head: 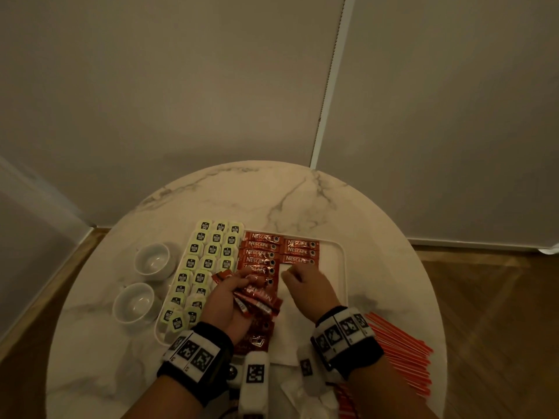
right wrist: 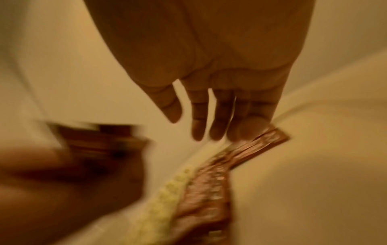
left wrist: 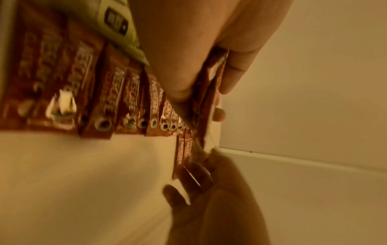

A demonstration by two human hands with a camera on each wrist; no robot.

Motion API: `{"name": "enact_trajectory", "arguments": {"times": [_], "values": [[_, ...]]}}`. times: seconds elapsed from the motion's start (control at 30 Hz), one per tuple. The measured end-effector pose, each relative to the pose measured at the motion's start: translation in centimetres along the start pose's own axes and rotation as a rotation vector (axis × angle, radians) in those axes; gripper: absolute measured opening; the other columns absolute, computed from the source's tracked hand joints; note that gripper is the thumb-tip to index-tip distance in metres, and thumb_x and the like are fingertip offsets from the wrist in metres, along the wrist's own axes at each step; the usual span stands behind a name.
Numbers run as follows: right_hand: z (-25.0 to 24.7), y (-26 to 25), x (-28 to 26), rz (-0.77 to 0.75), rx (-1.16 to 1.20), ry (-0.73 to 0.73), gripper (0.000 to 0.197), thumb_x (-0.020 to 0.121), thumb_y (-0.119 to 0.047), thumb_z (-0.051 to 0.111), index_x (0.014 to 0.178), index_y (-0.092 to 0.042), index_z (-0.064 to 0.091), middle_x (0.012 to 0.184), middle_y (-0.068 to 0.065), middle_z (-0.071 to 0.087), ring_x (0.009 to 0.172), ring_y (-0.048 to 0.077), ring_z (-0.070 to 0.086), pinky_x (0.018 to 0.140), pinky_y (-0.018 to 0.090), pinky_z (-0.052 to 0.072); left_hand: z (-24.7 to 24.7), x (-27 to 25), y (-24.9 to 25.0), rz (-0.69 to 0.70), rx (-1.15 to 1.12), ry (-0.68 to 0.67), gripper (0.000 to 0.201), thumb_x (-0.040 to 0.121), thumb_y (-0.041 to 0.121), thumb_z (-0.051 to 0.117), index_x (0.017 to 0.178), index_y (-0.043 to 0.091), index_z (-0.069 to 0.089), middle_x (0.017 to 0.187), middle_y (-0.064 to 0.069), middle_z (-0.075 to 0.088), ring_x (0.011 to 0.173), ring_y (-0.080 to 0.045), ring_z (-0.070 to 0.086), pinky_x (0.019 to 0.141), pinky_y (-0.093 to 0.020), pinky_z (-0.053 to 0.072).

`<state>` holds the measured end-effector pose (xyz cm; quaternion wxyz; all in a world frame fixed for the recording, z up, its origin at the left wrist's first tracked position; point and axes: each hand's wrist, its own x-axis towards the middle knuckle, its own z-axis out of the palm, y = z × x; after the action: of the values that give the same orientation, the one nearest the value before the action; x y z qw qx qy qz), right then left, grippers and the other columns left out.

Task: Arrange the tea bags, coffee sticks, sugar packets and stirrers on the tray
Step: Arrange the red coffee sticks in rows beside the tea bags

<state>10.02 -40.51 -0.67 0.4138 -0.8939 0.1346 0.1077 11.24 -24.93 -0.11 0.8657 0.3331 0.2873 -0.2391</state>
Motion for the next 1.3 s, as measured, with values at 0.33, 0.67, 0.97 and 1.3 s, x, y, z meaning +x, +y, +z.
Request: {"name": "enact_trajectory", "arguments": {"times": [0.33, 0.67, 0.97, 1.3], "values": [[-0.6, -0.2, -2.0, 0.053, 0.328, -0.118, 0.014, 0.096, -0.027, 0.054, 0.093, -0.016, 0.063, 0.076, -0.002, 0.064, 0.059, 0.005, 0.06, 0.047, 0.019, 0.045, 1.0, 0.8, -1.5, 0.001, -0.023, -0.029, 0.03, 0.1, 0.025, 0.043, 0.116, 0.007, 0.061, 0.106, -0.017, 0.069, 0.097, -0.03, 0.065, 0.094, -0.045, 0.047], [-1.1, 3.1, -0.6, 0.463, 0.394, 0.053, 0.007, 0.085, -0.016, 0.06, 0.083, -0.009, 0.062, 0.08, 0.01, 0.066, 0.057, 0.016, 0.051, 0.057, 0.029, 0.042, 0.1, 0.7, -1.4, 0.062, 0.172, 0.123, 0.022, 0.1, 0.017, 0.044, 0.107, 0.004, 0.061, 0.06, -0.001, 0.049, 0.046, -0.01, 0.046, 0.06, -0.034, 0.053], [0.0, 3.5, -2.5, 0.338, -0.075, -0.01, 0.023, 0.089, -0.031, 0.057, 0.104, -0.018, 0.047, 0.099, 0.0, 0.061, 0.084, 0.018, 0.062, 0.07, 0.029, 0.051, -0.7, 0.3, -0.6, 0.112, 0.201, 0.101, 0.02, 0.099, 0.012, 0.041, 0.1, 0.007, 0.06, 0.059, -0.001, 0.047, 0.047, -0.01, 0.043, 0.059, -0.033, 0.051], [0.7, 6.0, -4.2, -0.102, -0.719, -0.306, 0.073, 0.09, -0.013, 0.048, 0.149, -0.04, 0.013, 0.16, -0.005, -0.012, 0.146, 0.026, -0.016, 0.117, 0.052, 0.013, -1.6, 0.1, 0.2, 0.139, 0.192, 0.073, 0.02, 0.099, 0.01, 0.04, 0.099, 0.005, 0.06, 0.059, -0.002, 0.047, 0.042, -0.01, 0.044, 0.055, -0.032, 0.053]]}}
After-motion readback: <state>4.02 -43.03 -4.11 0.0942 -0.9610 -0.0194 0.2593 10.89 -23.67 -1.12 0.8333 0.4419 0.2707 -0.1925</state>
